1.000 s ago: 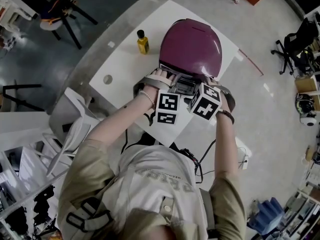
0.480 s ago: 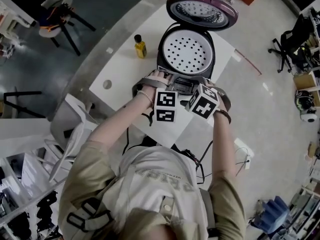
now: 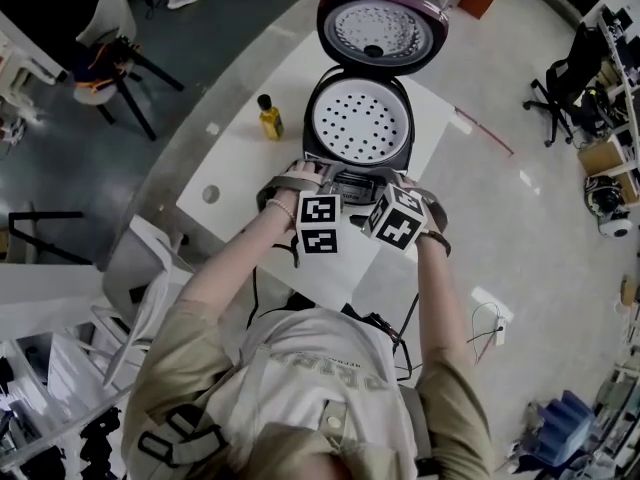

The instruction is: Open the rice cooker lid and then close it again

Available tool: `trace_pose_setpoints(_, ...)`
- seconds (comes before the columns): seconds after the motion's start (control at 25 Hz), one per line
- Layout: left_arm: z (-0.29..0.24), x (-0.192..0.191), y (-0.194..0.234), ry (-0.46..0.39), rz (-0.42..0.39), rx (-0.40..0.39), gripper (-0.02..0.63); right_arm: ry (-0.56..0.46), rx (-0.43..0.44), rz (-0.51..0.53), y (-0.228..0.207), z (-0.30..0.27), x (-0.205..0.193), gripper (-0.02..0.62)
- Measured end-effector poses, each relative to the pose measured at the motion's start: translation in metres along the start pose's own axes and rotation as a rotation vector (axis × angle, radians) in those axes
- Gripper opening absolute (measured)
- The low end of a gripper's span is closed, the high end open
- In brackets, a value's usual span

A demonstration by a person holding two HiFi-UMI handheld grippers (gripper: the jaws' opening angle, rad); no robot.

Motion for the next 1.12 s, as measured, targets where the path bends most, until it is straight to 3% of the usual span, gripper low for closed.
trace_pose_setpoints(0.2,0.002,0.002,0.001,-0.081,0.074,-0.01,0.408,-0.041,-0.022,-0.011,0.003,0.002,-0.003,0.38)
trace_pose_setpoints(0.32,0.007,0.0,0.001,-0.127,0.115,0.024,0.408,-0.095,-0.061,-0.042,0.006,0.007,-0.006,0.38)
trace_pose_setpoints(0.56,0.028,0.004,-0.016,-0.227,0.213,0.028,0.408,-0.355,-0.252,-0.258,0.001,0.043,-0.005,0.38)
trace_pose_setpoints(0.76,0.048,0.017,-0.013,-0.35,0.293,0.08,0.408,-0.559,-0.384,-0.364,-0.014,0.081,-0.008,0.38)
trace_pose_setpoints(0.96,0.07,0.015,0.003,-0.466,0.419,0.18,0.407,-0.645,-0.467,-0.328,-0.024,0.108,-0.012,0.38)
trace_pose_setpoints(1.12,0.091,0.013,0.016,-0.493,0.459,0.273,0.407,-0.703,-0.478,-0.407,-0.039,0.122,-0.016,0.38)
Point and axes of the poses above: the fingertips, and each gripper's own axes: z backward along the fingers, y to its left, x out of its top, the point moved 5 cm from there along z, backward along the fingers, and after that the axes turned 14 degrees about -x, right-handed, at the moved point
